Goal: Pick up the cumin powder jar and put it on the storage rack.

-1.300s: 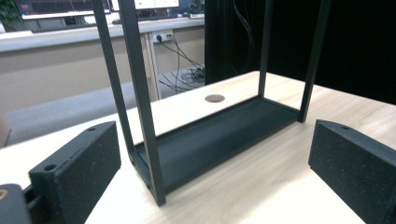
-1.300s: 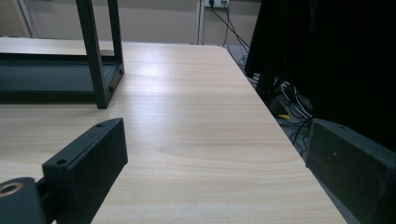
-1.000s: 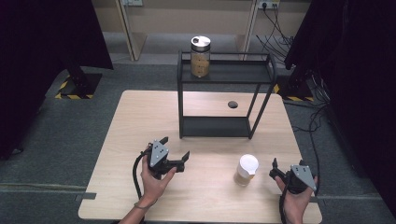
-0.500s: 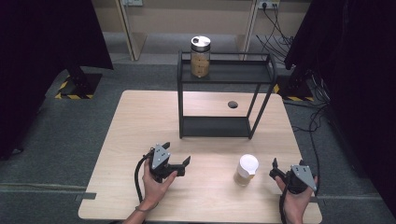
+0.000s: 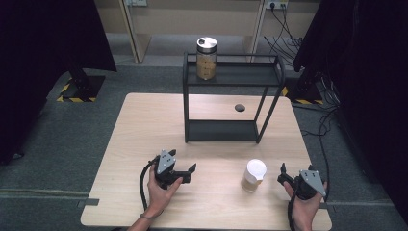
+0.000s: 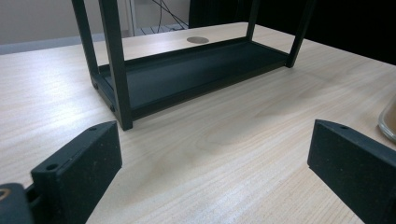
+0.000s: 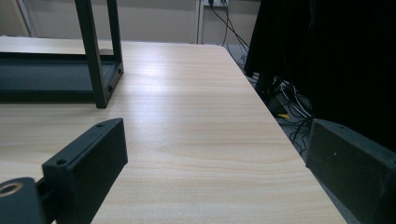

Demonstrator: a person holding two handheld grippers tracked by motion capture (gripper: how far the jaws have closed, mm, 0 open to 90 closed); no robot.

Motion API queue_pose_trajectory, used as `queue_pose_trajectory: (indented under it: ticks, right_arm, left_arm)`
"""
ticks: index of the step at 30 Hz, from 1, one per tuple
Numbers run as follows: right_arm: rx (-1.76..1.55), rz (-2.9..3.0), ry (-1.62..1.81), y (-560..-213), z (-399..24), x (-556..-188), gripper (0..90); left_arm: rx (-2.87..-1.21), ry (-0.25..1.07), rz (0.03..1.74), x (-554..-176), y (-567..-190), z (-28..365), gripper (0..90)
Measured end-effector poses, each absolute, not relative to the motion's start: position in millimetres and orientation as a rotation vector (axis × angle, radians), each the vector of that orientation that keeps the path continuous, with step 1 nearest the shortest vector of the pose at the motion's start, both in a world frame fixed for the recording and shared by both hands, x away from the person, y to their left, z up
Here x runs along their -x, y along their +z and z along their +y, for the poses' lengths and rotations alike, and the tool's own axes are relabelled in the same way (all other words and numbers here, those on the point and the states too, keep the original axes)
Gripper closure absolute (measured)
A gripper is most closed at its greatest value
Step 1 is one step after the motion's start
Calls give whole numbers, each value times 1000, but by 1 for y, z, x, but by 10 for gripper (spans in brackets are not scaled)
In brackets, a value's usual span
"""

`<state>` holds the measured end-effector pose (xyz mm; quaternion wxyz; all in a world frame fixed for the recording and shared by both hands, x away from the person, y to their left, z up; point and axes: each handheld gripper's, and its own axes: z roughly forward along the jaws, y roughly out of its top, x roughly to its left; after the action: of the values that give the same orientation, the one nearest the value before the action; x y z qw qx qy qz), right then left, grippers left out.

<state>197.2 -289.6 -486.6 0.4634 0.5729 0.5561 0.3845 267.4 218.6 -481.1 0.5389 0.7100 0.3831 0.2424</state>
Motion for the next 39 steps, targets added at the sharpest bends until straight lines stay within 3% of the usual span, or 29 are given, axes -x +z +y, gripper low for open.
queue_pose_trajectory:
  ticks: [39]
  right_arm:
    - [-1404,1364,955,-488,-291,-196,58]
  left_arm:
    - [-1716,543,937,-273,-485,216,28]
